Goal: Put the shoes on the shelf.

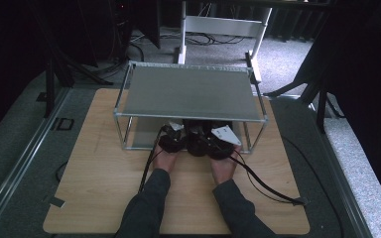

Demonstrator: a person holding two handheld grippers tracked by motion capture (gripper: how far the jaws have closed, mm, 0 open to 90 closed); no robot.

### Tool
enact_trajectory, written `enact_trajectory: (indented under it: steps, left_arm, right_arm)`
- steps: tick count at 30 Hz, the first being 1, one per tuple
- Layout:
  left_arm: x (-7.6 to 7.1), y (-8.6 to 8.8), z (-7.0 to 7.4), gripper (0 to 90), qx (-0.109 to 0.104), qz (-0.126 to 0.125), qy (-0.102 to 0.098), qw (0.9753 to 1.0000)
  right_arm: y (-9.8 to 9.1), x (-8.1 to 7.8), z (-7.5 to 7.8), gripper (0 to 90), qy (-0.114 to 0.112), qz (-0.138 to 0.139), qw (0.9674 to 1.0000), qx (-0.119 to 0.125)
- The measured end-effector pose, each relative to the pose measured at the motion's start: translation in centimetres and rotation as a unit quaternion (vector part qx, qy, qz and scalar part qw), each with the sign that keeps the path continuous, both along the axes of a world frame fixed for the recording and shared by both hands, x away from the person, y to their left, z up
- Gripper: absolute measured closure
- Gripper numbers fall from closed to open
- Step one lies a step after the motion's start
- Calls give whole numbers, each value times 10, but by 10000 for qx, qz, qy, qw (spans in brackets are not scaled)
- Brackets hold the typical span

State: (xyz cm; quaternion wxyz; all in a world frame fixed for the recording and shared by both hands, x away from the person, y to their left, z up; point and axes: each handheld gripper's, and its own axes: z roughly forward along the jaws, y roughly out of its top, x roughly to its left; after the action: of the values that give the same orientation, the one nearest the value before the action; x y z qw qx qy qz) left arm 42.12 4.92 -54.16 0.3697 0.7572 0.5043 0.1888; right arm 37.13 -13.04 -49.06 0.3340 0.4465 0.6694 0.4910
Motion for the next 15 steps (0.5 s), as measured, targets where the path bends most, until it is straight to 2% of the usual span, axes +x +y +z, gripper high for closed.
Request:
enact_trajectory:
  steps: [2,4,6,8,10,12,15]
  left_arm:
    - [-6,6,3,687,-66,-65,-36,10000]
    - [-15,12,7,653,-193,-57,-89,9998]
    - [-24,16,9,625,-287,-79,-76,9995]
    - [-34,17,10,603,-342,-154,-128,9992]
    - [-44,16,10,574,-313,-263,-174,9990]
    - [-52,14,10,550,-363,-389,-207,9984]
    - [-63,6,9,508,-203,-552,-285,9979]
  right_arm:
    - [-11,-7,-1,380,-42,2,10000,-2]
    - [-30,-15,-3,379,5,-79,9999,-100]
    - [-46,-18,-5,380,184,-53,9998,-22]
    - [-59,-18,-9,397,389,-137,9991,-46]
    - [-70,-18,-14,407,599,-146,9981,-91]
    - [-77,-18,-20,419,780,-138,9964,-295]
    - [-86,-21,-27,409,990,-41,9937,-529]
